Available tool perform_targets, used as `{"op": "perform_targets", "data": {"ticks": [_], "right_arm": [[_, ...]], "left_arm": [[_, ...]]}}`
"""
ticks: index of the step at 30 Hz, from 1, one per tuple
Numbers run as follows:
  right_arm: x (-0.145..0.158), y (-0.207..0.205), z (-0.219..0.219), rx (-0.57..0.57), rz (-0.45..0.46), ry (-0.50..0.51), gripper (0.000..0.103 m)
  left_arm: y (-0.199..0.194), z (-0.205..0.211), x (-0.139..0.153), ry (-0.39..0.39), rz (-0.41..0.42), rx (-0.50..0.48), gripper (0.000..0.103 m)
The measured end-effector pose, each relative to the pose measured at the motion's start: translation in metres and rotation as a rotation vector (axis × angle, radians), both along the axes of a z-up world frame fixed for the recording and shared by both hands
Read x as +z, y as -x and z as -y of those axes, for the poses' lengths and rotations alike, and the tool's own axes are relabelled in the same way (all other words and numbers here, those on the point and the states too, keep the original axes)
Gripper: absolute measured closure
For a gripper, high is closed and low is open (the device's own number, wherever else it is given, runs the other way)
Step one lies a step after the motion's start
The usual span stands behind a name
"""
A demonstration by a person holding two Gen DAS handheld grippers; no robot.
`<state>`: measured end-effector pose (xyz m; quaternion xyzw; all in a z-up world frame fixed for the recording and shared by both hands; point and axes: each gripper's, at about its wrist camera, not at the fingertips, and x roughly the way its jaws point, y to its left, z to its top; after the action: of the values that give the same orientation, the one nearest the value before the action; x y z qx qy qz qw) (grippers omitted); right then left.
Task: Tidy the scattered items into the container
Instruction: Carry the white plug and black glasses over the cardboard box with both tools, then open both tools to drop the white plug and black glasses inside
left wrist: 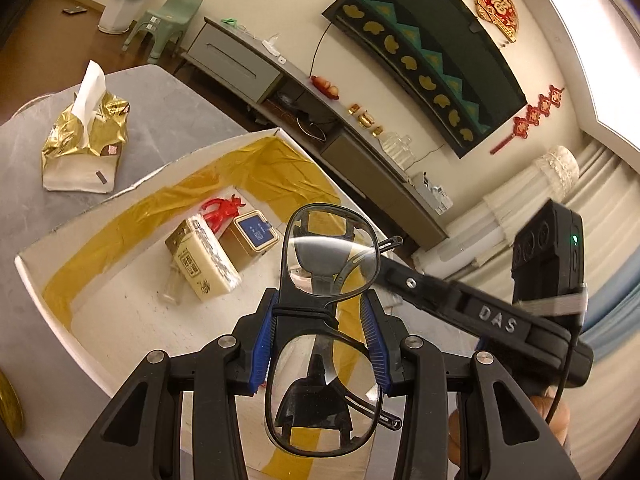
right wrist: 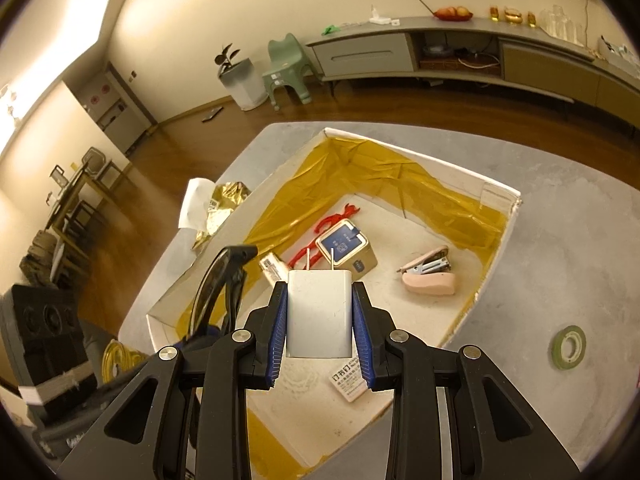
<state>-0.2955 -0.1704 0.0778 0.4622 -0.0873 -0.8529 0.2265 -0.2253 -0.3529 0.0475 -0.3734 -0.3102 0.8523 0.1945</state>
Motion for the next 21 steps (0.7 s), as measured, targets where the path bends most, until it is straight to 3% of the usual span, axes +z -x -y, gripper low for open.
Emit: {"op": "perform_targets", "data": {"ticks": [12, 14, 16, 21], "right_arm": [[-0.013, 0.025, 0.018, 0.008, 0.025, -0.096, 0.069], [-0.014, 0.028, 0.020, 0.009, 0.016, -0.125, 0.068], [-0.015, 0.027, 0.017, 0.008, 0.012, -0.116, 0.062], [-0.016, 0.016, 0.007, 0.000, 0.014, -0.077, 0.062]], "left_arm": [[-0.003, 0.006, -0.003, 0.023, 0.031, 0.048, 0.060], [0.000, 0.004, -0.005, 0.024, 0.051, 0.037, 0.057], [0.000, 0.007, -0.006, 0.016, 0.054, 0.051, 0.056], [-0.001, 0.019, 0.000, 0.016, 0.026, 0.102, 0.056]]}}
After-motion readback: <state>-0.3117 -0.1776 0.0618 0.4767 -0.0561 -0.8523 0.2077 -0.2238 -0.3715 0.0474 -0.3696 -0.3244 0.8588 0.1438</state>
